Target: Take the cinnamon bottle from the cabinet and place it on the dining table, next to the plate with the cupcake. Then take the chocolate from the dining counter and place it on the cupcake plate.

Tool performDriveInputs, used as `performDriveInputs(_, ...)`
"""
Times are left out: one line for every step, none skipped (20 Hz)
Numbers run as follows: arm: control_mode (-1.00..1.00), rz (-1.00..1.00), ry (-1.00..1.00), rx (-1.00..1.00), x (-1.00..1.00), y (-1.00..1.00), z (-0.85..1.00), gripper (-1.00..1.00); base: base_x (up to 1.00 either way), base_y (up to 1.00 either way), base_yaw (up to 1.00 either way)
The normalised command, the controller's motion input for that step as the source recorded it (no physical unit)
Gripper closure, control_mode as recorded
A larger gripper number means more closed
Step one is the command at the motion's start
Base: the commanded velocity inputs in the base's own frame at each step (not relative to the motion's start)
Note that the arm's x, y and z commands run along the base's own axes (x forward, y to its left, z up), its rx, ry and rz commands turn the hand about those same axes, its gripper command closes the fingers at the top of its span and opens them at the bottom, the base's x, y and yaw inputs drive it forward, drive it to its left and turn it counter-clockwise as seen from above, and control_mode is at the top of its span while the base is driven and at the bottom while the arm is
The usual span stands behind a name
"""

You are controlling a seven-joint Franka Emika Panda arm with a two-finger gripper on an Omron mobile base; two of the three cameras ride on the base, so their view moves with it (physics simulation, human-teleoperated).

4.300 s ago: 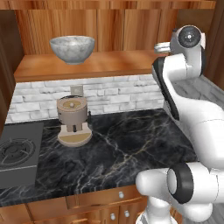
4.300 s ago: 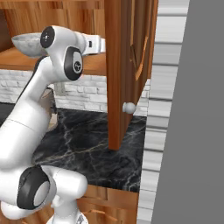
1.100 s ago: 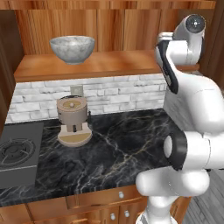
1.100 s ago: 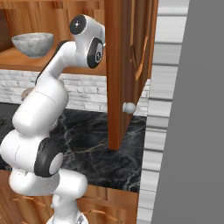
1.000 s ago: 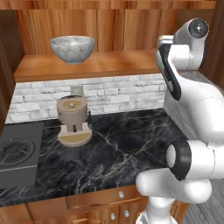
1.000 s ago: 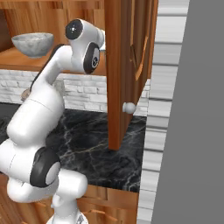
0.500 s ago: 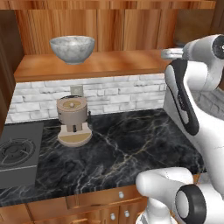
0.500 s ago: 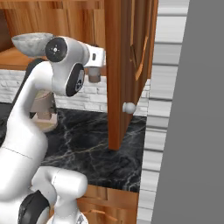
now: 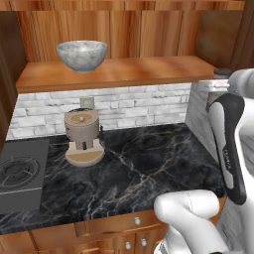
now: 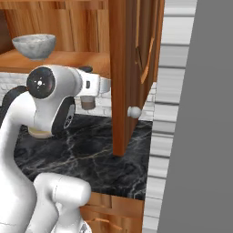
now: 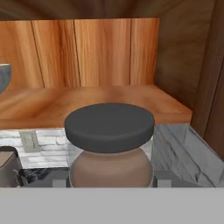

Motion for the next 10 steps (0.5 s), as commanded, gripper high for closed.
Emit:
performDriveInputs(-1.00,0.00,0.06,-0.06,-0.89,0.19,-0.20,1.00,0.00,0.00,0.00)
performDriveInputs(-1.00,0.00,0.04,-0.07,-0.77,0.24,-0.16,1.00,0.00,0.00,0.00)
performDriveInputs(-1.00,0.00,0.06,-0.03,-0.74,0.15,-0.24,1.00,0.00,0.00,0.00)
performDriveInputs(-1.00,0.00,0.00,-0.03,-0.97,0.19,-0.09,1.00,0.00,0.00,0.00)
performDriveInputs(-1.00,0.00,0.00,0.00,-1.00,0.22,-0.04,1.00,0.00,0.00,0.00)
performDriveInputs(-1.00,0.00,0.00,0.00,-1.00,0.26,0.00,1.00,0.00,0.00,0.00)
performDriveInputs(1.00,0.00,0.00,0.00,0.00,0.00,0.00,1.00,-1.00,0.32,0.00)
performDriveInputs(1.00,0.00,0.00,0.00,0.00,0.00,0.00,1.00,-1.00,0.41,0.00)
performDriveInputs(1.00,0.00,0.00,0.00,0.00,0.00,0.00,1.00,-1.00,0.46,0.00)
performDriveInputs(1.00,0.00,0.00,0.00,0.00,0.00,0.00,1.00,-1.00,0.35,0.07)
